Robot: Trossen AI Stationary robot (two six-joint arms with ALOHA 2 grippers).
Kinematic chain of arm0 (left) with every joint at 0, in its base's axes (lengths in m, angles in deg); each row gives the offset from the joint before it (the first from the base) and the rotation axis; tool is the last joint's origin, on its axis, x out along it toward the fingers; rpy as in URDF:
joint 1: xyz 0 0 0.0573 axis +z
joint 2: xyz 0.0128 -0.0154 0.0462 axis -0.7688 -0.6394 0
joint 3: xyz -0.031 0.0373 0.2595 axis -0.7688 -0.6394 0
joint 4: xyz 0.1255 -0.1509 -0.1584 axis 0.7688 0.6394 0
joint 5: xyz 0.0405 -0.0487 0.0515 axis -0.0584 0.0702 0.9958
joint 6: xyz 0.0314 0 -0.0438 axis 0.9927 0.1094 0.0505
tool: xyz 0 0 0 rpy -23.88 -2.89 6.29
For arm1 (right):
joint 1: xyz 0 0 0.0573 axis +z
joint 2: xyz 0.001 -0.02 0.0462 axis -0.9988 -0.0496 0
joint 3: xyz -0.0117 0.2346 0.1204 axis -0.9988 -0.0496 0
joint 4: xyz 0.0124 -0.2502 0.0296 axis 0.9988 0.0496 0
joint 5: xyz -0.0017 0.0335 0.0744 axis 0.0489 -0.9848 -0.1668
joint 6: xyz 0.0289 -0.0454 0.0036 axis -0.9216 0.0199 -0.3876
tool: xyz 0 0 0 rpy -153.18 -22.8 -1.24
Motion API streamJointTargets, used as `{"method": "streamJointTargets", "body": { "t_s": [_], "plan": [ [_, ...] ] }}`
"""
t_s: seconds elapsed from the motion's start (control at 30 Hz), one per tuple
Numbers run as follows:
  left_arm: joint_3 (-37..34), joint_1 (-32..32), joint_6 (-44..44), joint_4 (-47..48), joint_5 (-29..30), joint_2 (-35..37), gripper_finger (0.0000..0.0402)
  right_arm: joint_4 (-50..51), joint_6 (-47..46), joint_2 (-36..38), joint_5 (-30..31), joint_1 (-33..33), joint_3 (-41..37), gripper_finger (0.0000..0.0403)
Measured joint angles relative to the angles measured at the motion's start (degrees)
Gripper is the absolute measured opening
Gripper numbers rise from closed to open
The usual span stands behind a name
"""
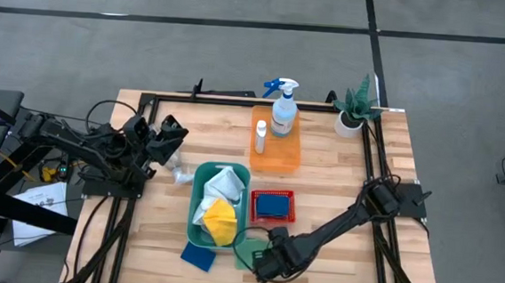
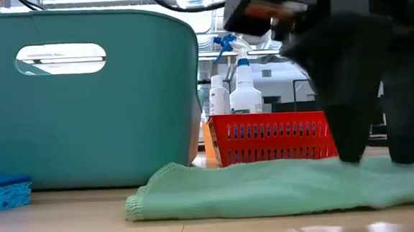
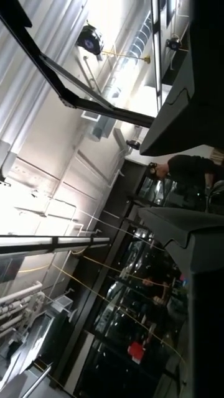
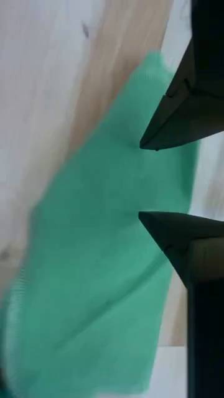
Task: Pick & Place Kitchen Items
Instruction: Put the green towel into the green bin
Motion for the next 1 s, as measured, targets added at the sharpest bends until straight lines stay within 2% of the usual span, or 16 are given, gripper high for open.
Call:
{"method": "streamJointTargets", "body": {
  "t_s": [0.1, 0.2, 0.4, 0.53, 0.8, 1.0],
  "plan": [
    [0.0, 0.0, 0.0, 0.6, 0.0, 0.0, 0.0143, 2.3, 0.6, -0.9, -1.4, 0.0, -0.4, 0.0164],
    [0.0, 0.0, 0.0, 0.9, 0.0, 0.0, 0.0144, 0.1, 1.0, -1.6, -3.5, 0.0, -0.1, 0.0164],
    [0.0, 0.0, 0.0, 1.1, 0.0, 0.0, 0.0145, 2.8, 1.8, -1.6, -3.1, 0.1, -0.1, 0.0155],
    [0.0, 0.0, 0.0, 1.2, 0.0, 0.0, 0.0145, 4.9, 2.4, -1.6, -3.1, 0.1, -0.1, 0.0120],
    [0.0, 0.0, 0.0, 1.2, 0.0, 0.0, 0.0145, 5.9, 2.4, -1.4, -2.5, 2.6, -0.2, 0.0014],
    [0.0, 0.0, -0.1, 3.7, 0.1, 0.0, 0.0145, 7.0, 1.4, 0.0, -1.8, 5.0, -0.4, 0.0005]
  ]
}}
